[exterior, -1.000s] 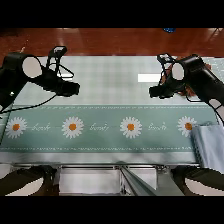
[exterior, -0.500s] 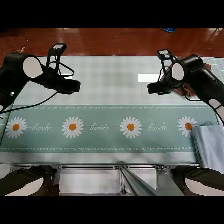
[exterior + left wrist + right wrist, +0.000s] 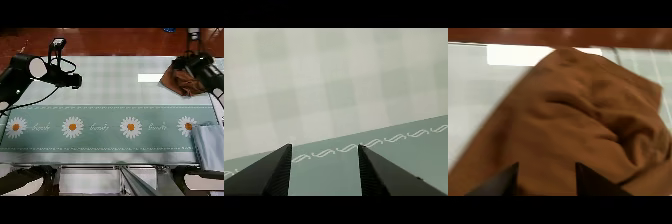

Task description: Fold the shirts.

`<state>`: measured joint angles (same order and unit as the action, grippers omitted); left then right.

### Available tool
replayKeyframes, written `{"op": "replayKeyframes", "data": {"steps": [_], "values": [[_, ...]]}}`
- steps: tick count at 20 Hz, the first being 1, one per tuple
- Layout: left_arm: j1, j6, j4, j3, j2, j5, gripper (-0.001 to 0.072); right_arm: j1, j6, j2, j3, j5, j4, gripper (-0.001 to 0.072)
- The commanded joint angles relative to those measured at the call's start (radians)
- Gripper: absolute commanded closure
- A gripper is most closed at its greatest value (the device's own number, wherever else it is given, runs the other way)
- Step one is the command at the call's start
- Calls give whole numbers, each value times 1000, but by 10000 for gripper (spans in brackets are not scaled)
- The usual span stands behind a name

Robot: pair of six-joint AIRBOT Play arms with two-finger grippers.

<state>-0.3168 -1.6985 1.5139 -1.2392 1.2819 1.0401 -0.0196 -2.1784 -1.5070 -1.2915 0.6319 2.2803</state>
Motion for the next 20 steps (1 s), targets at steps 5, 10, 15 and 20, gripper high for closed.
{"op": "replayKeyframes", "data": {"steps": [5, 10, 15, 20], "values": [[-2, -47, 42, 0, 3, 143, 201, 402, 436, -285, -269, 224, -688, 309], [1, -53, 51, 0, 3, 187, 201, 419, 541, -388, -303, 337, -799, 324], [130, -38, 110, 1, -27, 430, 200, 398, 680, -388, -372, 457, -1012, 696], [210, -39, -45, 112, -221, 330, 201, 369, 791, -209, -517, 430, -1258, 696]]}}
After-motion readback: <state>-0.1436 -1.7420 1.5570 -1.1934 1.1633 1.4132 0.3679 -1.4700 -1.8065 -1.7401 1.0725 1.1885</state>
